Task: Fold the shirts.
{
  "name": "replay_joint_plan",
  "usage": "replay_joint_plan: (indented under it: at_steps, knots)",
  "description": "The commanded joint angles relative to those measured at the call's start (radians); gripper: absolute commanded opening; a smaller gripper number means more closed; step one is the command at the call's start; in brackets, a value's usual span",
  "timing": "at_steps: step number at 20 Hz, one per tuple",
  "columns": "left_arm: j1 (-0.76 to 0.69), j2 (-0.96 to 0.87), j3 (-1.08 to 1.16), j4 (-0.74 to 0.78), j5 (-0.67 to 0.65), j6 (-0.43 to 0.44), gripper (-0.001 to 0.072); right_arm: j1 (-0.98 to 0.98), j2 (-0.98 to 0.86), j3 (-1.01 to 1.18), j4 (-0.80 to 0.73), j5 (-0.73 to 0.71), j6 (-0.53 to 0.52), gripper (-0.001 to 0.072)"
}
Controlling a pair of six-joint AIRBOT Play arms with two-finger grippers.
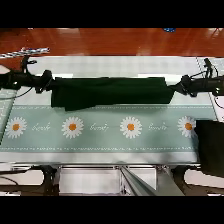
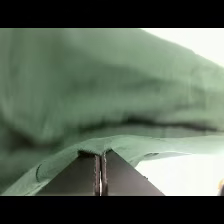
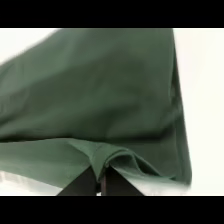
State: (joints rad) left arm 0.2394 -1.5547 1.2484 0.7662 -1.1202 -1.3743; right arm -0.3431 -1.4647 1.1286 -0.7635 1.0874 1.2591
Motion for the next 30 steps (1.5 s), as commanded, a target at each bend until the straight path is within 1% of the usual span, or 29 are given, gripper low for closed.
replay_joint_plan:
  at_steps: [1,5,7,8,9,10,11,12,13,14,15,16,17,18,19,20,21,22,24,25,26,28,30]
  knots:
    - [-0.027,-0.192,0.230,0.001,-0.027,-0.097,0.0028,0.023,-0.135,0.138,0.008,-0.023,0.040,0.0021]
    - [-0.031,-0.336,0.433,0.001,-0.124,-0.097,0.0028,0.023,-0.232,0.227,0.022,-0.027,0.039,0.0021]
    - [-0.041,-0.389,0.479,0.000,-0.175,-0.097,0.0028,0.023,-0.275,0.253,0.048,-0.034,0.039,0.0021]
    - [-0.045,-0.404,0.481,0.000,-0.179,-0.097,0.0030,0.023,-0.291,0.255,0.073,-0.050,0.038,0.0022]
    - [-0.047,-0.414,0.480,0.001,-0.179,-0.097,0.0079,0.023,-0.303,0.255,0.089,-0.066,0.039,0.0107]
    - [-0.048,-0.417,0.480,0.001,-0.184,-0.097,0.0289,0.023,-0.312,0.255,0.098,-0.078,0.043,0.0332]
    - [-0.048,-0.417,0.481,0.004,-0.202,-0.102,0.0499,0.023,-0.315,0.255,0.098,-0.083,0.042,0.0420]
    - [-0.037,-0.415,0.492,0.025,-0.227,-0.114,0.0506,0.021,-0.312,0.255,0.098,-0.074,0.042,0.0422]
    - [-0.020,-0.411,0.518,0.089,-0.272,-0.184,0.0506,0.005,-0.299,0.256,0.100,-0.055,0.042,0.0422]
    - [0.000,-0.399,0.547,0.163,-0.328,-0.222,0.0506,-0.018,-0.278,0.256,0.099,-0.027,0.043,0.0421]
    - [0.024,-0.375,0.577,0.245,-0.390,-0.225,0.0506,-0.054,-0.245,0.256,0.099,0.010,0.043,0.0421]
    - [0.048,-0.341,0.596,0.321,-0.441,-0.211,0.0506,-0.098,-0.206,0.256,0.099,0.055,0.042,0.0421]
    - [0.075,-0.291,0.603,0.410,-0.480,-0.180,0.0506,-0.139,-0.165,0.256,0.092,0.111,0.032,0.0421]
    - [0.098,-0.235,0.603,0.491,-0.489,-0.158,0.0506,-0.179,-0.117,0.256,0.061,0.163,-0.001,0.0421]
    - [0.118,-0.170,0.601,0.562,-0.473,-0.153,0.0506,-0.211,-0.072,0.250,-0.004,0.177,0.002,0.0421]
    - [0.132,-0.099,0.580,0.586,-0.422,-0.153,0.0506,-0.241,-0.022,0.230,-0.087,0.148,0.031,0.0421]
    - [0.141,-0.017,0.527,0.585,-0.338,-0.163,0.0506,-0.267,0.021,0.189,-0.151,0.089,0.071,0.0421]
    - [0.137,0.086,0.427,0.580,-0.228,-0.176,0.0506,-0.288,0.052,0.134,-0.175,0.022,0.106,0.0421]
    - [0.101,0.293,0.159,0.537,-0.026,-0.182,0.0506,-0.303,0.071,0.008,-0.160,-0.080,0.136,0.0421]
    - [0.066,0.389,0.008,0.510,0.055,-0.164,0.0506,-0.294,0.059,-0.037,-0.128,-0.099,0.128,0.0421]
    - [0.026,0.464,-0.119,0.491,0.106,-0.128,0.0506,-0.278,0.034,-0.065,-0.082,-0.100,0.098,0.0421]
    - [-0.061,0.565,-0.323,0.468,0.149,-0.122,0.0506,-0.227,-0.034,-0.073,-0.006,-0.094,0.067,0.0421]
    - [-0.145,0.594,-0.433,0.439,0.153,-0.122,0.0506,-0.168,-0.098,-0.066,0.076,-0.120,0.045,0.0421]
